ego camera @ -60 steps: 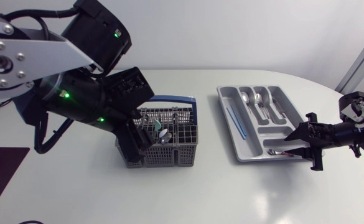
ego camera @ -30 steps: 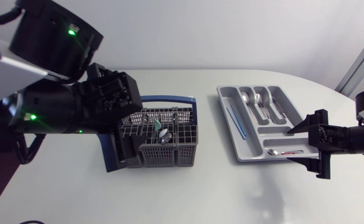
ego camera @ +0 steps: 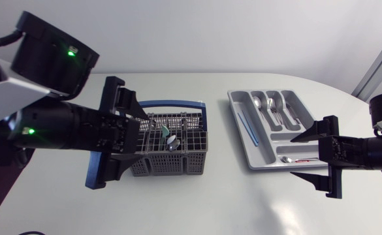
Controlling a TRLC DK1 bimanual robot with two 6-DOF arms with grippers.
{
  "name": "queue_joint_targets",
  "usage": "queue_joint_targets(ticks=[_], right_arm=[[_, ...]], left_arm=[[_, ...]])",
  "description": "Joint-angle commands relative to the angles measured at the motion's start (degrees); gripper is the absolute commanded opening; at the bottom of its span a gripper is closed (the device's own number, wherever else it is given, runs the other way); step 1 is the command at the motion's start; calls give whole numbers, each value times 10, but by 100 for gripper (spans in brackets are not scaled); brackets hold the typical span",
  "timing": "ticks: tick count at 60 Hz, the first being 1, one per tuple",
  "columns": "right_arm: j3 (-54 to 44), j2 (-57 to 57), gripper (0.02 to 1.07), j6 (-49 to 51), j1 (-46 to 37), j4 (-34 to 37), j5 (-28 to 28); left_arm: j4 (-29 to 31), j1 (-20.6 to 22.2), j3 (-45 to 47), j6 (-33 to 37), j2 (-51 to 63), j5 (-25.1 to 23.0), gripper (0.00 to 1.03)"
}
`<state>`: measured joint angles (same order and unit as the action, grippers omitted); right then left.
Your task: Unload the cutlery basket into the drawer organizer.
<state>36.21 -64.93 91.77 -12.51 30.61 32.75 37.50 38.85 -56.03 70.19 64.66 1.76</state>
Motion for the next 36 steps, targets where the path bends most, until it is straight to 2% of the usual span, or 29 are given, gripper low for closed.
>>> queue_joint_targets(ticks=[1,16,26,34,36], right_arm=[[-15,13,102,-24,17,11,1],[-35,45,102,-90,92,12,1],[-40,62,102,-125,123,4,0],[-45,61,102,-133,128,1,0],[-47,61,102,-135,129,-1,0]], left_arm=[[16,-7,-28,54,35,-4,90],[26,-19,-87,122,114,-4,90],[27,-22,-114,155,149,-4,83],[27,-22,-124,173,177,-2,82],[27,-22,-130,175,185,1,78]])
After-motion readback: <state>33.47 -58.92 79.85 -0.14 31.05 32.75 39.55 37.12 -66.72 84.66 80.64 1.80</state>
